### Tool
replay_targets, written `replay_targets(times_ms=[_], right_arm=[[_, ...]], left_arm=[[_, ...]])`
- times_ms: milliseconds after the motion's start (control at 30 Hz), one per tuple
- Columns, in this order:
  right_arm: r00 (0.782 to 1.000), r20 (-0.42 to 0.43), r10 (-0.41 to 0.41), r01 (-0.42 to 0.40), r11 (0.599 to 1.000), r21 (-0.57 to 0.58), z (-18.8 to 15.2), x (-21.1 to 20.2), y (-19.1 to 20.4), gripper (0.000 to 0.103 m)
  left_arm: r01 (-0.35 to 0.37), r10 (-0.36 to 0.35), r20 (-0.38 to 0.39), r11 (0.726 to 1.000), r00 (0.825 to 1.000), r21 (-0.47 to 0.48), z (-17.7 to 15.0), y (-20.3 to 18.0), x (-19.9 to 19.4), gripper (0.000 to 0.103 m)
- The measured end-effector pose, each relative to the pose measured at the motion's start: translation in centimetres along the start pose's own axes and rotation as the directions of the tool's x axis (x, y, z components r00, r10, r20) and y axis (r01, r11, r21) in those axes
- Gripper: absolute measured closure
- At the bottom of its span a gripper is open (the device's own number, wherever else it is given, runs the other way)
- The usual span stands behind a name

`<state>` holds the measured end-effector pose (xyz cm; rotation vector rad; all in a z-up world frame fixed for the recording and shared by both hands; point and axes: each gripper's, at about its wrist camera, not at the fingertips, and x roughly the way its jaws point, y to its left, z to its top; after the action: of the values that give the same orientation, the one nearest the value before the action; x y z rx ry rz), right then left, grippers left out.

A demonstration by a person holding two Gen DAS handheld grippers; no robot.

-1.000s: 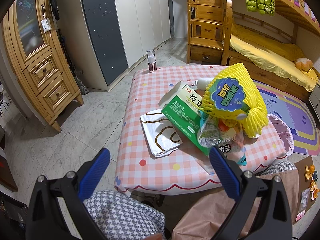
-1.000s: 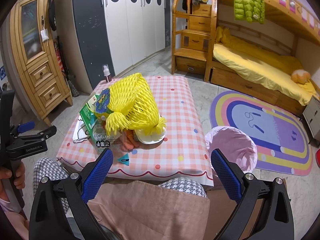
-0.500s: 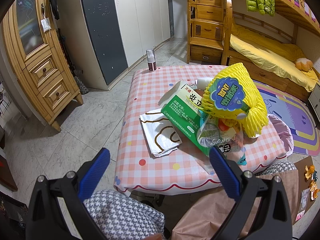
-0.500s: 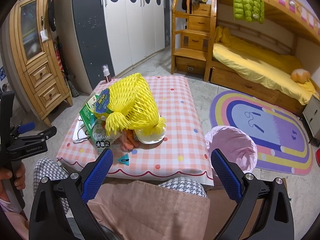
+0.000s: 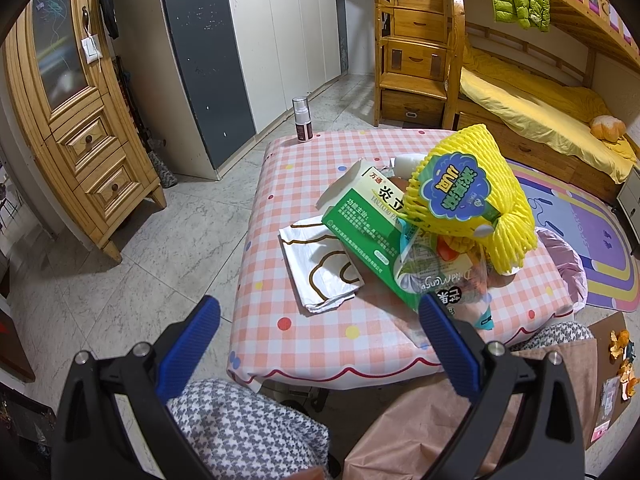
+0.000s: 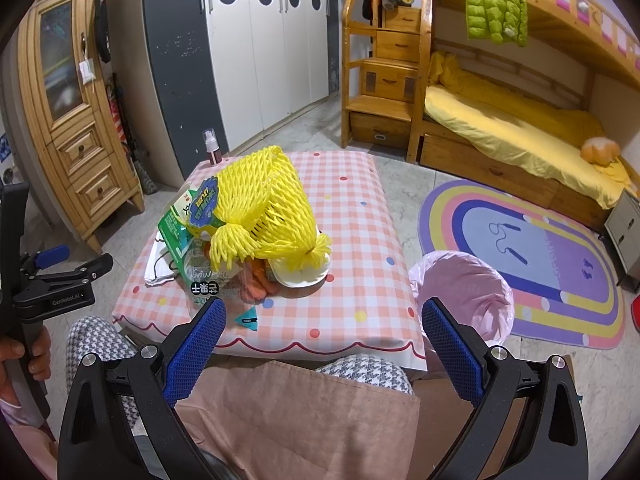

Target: Collect trash

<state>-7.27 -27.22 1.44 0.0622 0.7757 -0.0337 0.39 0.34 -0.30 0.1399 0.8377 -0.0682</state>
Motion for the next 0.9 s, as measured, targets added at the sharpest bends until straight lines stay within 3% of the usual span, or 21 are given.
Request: replay_targets(times_ms=[900], right_arm=[[1.0,-0.004,-0.001,0.001,1.0,-0.009,0.1,0.7,0.0,0.006]], left_arm=[[-0.005,0.005,-0.017,1.0,1.0,-0.006,-0.7,0.2,1.1,0.007]])
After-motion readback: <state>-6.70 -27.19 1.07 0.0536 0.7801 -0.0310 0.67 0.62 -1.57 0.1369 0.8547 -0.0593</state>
